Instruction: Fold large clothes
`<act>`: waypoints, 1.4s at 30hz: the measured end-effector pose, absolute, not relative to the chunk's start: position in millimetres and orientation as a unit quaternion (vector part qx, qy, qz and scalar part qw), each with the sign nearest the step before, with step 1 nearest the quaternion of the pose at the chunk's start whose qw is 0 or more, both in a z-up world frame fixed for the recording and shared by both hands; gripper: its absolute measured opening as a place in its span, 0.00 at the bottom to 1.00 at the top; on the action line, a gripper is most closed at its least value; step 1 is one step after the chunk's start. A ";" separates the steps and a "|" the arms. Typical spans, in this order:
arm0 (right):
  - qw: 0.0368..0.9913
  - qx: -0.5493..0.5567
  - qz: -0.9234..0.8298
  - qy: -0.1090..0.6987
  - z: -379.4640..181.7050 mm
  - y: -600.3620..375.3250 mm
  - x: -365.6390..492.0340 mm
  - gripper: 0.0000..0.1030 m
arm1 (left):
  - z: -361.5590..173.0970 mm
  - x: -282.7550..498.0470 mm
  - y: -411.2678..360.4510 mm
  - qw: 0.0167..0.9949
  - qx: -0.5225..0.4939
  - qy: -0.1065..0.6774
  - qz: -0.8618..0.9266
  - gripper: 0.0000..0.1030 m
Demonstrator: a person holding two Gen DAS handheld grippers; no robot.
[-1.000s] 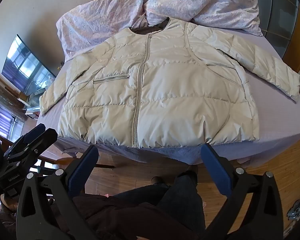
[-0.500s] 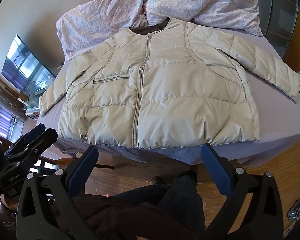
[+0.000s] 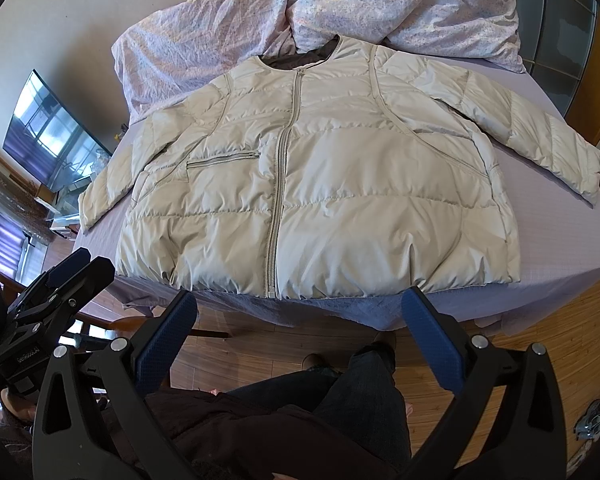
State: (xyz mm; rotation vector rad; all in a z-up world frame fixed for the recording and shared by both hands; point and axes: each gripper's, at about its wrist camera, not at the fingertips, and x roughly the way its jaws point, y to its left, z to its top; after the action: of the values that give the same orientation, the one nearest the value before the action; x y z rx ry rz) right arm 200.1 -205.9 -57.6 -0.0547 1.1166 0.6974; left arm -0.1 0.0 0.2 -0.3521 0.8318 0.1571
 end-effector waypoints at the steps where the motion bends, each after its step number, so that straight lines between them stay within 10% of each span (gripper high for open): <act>1: 0.791 -0.025 0.324 0.519 -57.5 -205.9 200.1 0.99 | 0.2 -0.1 0.0 0.897 -0.170 0.402 0.076 0.98; 42: 0.791 -0.025 0.325 0.518 -58.1 -202.5 201.2 0.99 | 0.1 -0.1 0.0 0.897 -0.169 0.402 0.076 0.98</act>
State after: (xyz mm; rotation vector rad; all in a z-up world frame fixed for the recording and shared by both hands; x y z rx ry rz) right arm 201.2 -202.5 -58.1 -0.0530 1.1156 0.6988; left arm -0.1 0.0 0.1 -0.3506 0.8320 0.1580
